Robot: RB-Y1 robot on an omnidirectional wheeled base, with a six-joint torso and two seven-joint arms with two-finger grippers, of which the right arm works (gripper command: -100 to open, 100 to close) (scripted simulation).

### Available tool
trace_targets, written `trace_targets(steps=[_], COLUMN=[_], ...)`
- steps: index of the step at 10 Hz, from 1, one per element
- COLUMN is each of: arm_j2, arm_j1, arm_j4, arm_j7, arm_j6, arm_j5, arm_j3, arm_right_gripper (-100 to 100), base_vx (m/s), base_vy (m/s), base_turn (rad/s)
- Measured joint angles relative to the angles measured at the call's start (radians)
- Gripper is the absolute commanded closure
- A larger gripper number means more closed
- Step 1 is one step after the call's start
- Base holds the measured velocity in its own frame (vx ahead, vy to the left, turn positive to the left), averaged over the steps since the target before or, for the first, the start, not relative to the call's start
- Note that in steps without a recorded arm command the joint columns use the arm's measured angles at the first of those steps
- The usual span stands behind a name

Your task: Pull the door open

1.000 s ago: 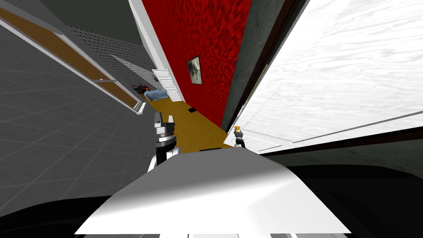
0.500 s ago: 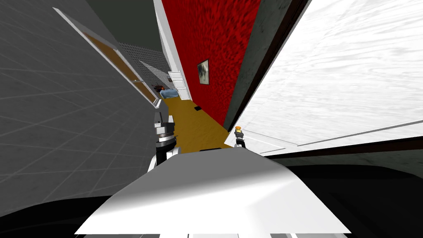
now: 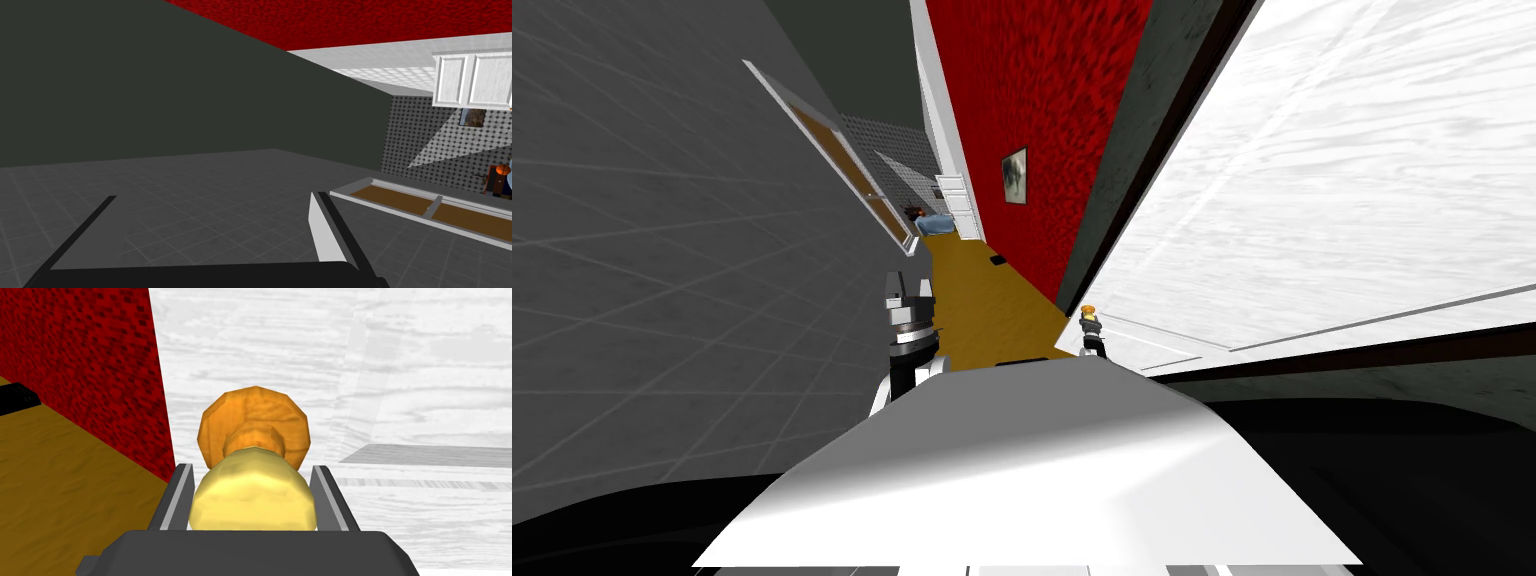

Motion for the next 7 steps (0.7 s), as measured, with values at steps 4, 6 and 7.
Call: trace_targets(steps=[4, 6, 7], arm_j2=[-0.013, -0.022, -0.026], arm_j1=[0.015, 0.025, 0.022], arm_j4=[-0.025, -0.040, -0.036], arm_j7=[-0.028, -0.043, -0.052], arm_j6=[-0.002, 0.001, -0.003], arm_j5=[0.023, 0.035, 0.041], arm_j3=[0.039, 0.060, 0.071], arm_right_gripper=[100, 100, 100], base_vx=[-0.194, -0.212, -0.222], base_vy=[-0.007, 0.001, -0.020], base_turn=[0.065, 0.048, 0.065])
